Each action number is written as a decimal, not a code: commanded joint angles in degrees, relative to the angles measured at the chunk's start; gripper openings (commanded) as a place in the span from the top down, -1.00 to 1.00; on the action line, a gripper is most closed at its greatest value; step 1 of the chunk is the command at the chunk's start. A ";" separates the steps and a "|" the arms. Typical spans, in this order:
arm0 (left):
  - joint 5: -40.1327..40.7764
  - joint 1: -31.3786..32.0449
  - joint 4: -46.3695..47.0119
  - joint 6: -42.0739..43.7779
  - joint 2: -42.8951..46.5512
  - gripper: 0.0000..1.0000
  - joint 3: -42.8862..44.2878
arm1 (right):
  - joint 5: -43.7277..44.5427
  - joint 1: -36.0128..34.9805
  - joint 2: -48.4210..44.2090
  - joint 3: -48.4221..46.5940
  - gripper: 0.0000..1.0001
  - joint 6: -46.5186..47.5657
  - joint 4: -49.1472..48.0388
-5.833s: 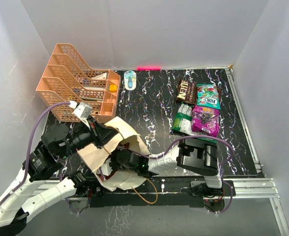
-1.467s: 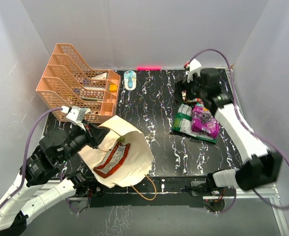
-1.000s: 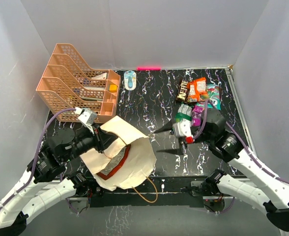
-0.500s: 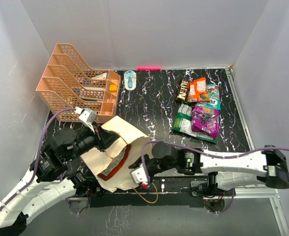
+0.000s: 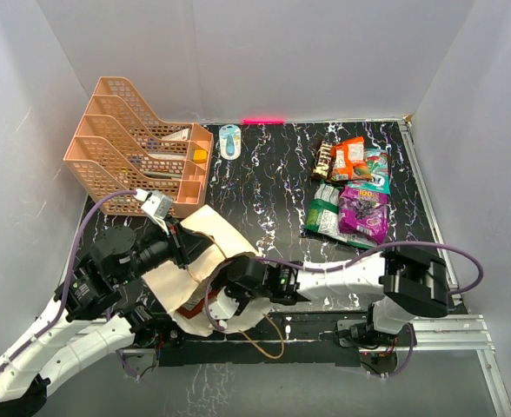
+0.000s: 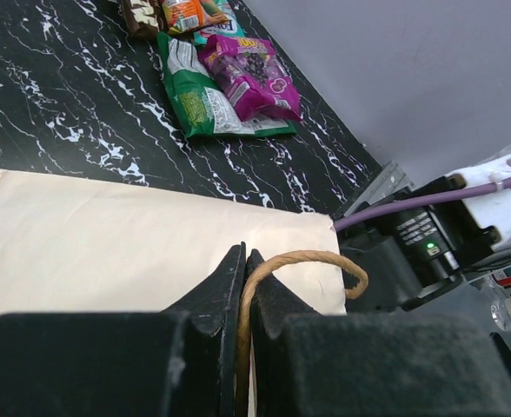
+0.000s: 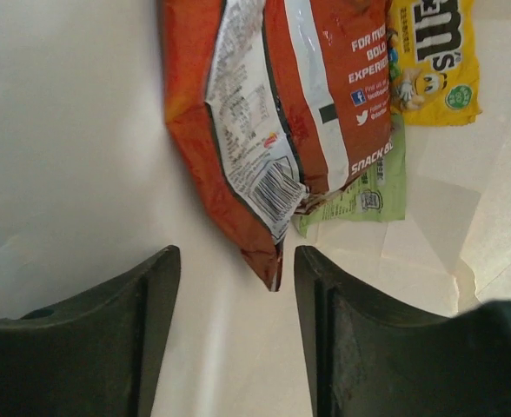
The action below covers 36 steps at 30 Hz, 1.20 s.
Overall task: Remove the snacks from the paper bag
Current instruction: Take out the snack from the paper bag.
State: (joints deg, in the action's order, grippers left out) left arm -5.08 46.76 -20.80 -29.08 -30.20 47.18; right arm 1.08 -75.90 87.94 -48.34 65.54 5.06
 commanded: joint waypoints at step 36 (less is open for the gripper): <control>2.16 -0.10 -1.77 0.88 4.60 0.96 -2.25 | -4.79 6.57 13.68 -2.83 0.85 -4.43 -44.35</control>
State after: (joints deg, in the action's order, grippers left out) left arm -5.58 46.76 -21.37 -27.73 -26.72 45.60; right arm -4.36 -69.73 107.70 -51.16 64.73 -32.93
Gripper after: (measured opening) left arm 0.022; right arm 0.078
